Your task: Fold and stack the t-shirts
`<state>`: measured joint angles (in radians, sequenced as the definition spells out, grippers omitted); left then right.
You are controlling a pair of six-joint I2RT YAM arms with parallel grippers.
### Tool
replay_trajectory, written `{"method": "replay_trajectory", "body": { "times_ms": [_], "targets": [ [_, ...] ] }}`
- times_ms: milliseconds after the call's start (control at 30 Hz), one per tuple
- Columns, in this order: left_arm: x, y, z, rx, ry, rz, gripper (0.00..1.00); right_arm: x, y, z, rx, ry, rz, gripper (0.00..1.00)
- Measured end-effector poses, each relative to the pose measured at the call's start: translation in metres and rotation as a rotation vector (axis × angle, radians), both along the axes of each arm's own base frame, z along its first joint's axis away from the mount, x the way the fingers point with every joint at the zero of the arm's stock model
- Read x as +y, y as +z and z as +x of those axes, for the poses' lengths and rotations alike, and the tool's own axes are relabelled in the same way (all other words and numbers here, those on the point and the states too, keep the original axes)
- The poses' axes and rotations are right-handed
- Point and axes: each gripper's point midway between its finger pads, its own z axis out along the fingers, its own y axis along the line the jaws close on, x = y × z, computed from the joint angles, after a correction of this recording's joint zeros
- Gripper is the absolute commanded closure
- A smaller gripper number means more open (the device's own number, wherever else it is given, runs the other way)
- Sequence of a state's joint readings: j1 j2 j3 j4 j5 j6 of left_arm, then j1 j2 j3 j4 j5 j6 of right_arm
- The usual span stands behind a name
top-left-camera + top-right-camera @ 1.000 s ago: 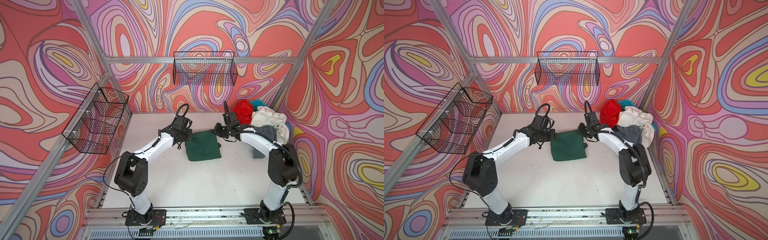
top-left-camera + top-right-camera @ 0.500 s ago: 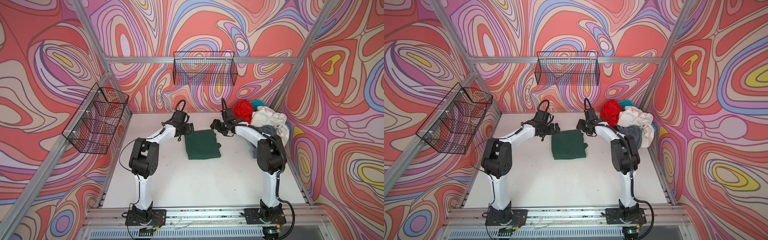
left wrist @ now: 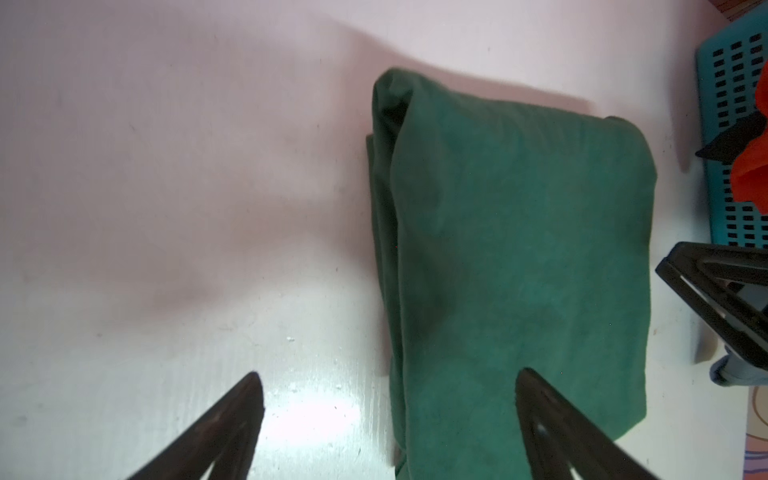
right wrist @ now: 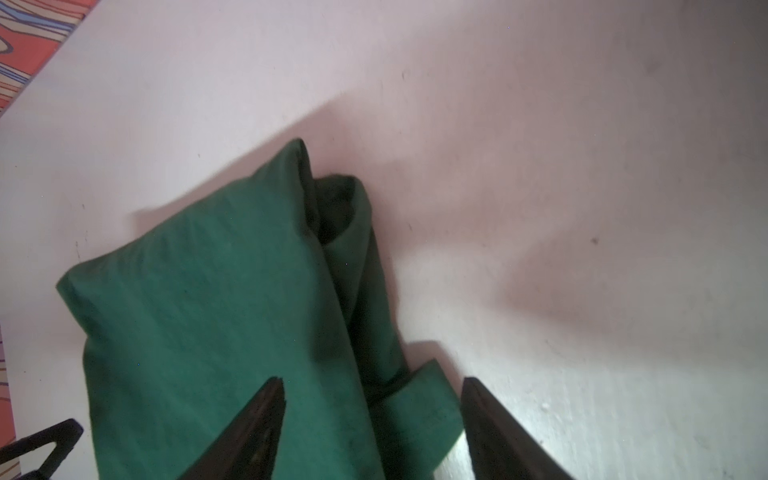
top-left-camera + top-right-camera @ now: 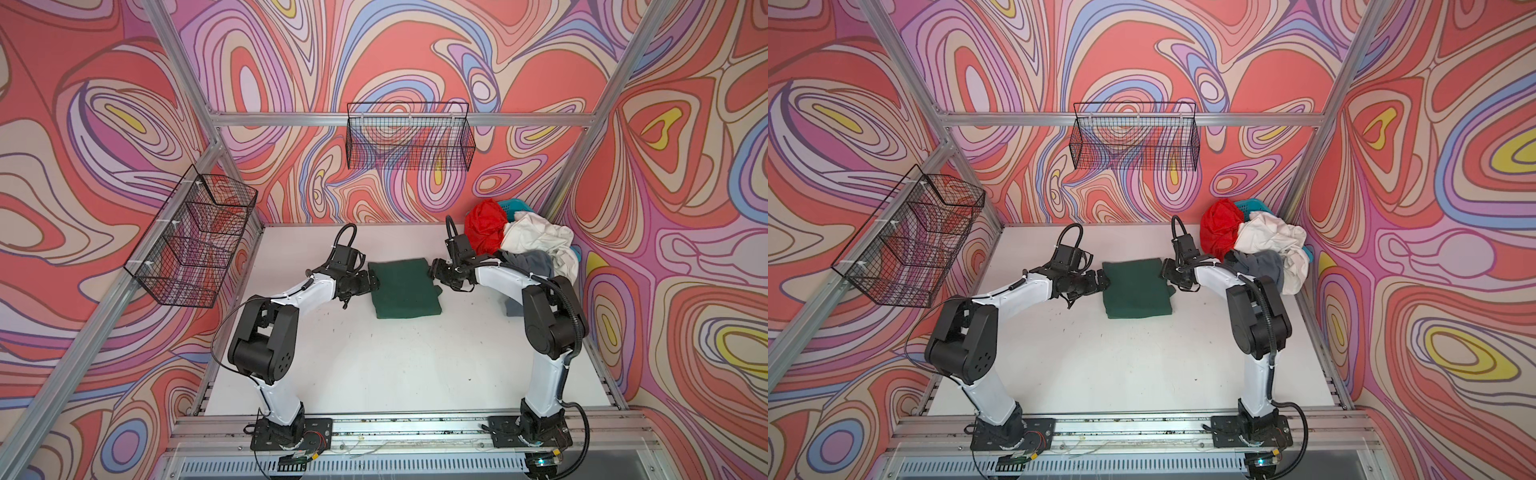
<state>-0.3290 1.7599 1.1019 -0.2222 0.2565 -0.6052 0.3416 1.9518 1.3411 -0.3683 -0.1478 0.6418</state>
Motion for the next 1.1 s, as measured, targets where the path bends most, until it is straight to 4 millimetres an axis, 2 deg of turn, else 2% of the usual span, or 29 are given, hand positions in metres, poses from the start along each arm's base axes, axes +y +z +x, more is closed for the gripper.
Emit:
{"method": "replay_trajectory", "body": {
  "times_ms": [100, 233, 300, 367, 400, 433, 467, 600, 767, 833, 933, 1000, 1067, 1100],
  "targets": [
    [-0.006, -0.012, -0.008, 0.039, 0.012, -0.060, 0.21, 0.000, -0.007, -0.006, 0.006, -0.006, 0.015, 0.31],
    [-0.014, -0.020, -0.002, 0.054, 0.039, -0.122, 0.29, 0.000, -0.018, -0.014, 0.020, -0.019, 0.040, 0.33],
    [-0.017, -0.024, 0.001, 0.058, 0.053, -0.141, 0.36, 0.000, -0.022, -0.017, 0.024, -0.026, 0.049, 0.33],
    [-0.019, -0.028, 0.005, 0.062, 0.068, -0.159, 0.48, -0.001, -0.025, -0.020, 0.028, -0.029, 0.055, 0.33],
    [-0.020, -0.030, 0.006, 0.064, 0.073, -0.167, 0.50, -0.001, -0.026, -0.020, 0.028, -0.031, 0.059, 0.35],
    [-0.021, -0.033, 0.007, 0.067, 0.075, -0.175, 0.50, 0.000, -0.027, -0.021, 0.026, -0.031, 0.062, 0.43],
    [-0.023, -0.035, 0.008, 0.069, 0.076, -0.182, 0.51, 0.000, -0.026, -0.021, 0.024, -0.031, 0.068, 0.46],
    [-0.028, -0.036, 0.012, 0.057, 0.072, -0.200, 0.52, 0.004, -0.027, -0.022, 0.021, -0.034, 0.098, 0.43],
    [-0.033, -0.037, 0.017, 0.052, 0.065, -0.199, 0.58, 0.008, -0.026, -0.021, 0.013, -0.026, 0.123, 0.43],
    [-0.037, -0.038, 0.022, 0.048, 0.055, -0.194, 0.65, 0.009, -0.025, -0.020, 0.009, -0.023, 0.129, 0.43],
    [-0.043, -0.040, 0.028, 0.044, 0.043, -0.180, 0.83, 0.010, -0.025, -0.021, 0.009, -0.019, 0.134, 0.43],
    [-0.046, -0.044, 0.030, 0.053, 0.036, -0.173, 1.00, 0.011, -0.024, -0.021, 0.009, -0.016, 0.138, 0.43],
    [-0.048, -0.043, 0.035, 0.048, 0.022, -0.168, 1.00, 0.011, -0.024, -0.021, 0.010, -0.012, 0.141, 0.42],
    [-0.049, -0.042, 0.037, 0.046, 0.015, -0.163, 1.00, 0.011, -0.024, -0.021, 0.010, -0.010, 0.140, 0.38]
  ]
}}
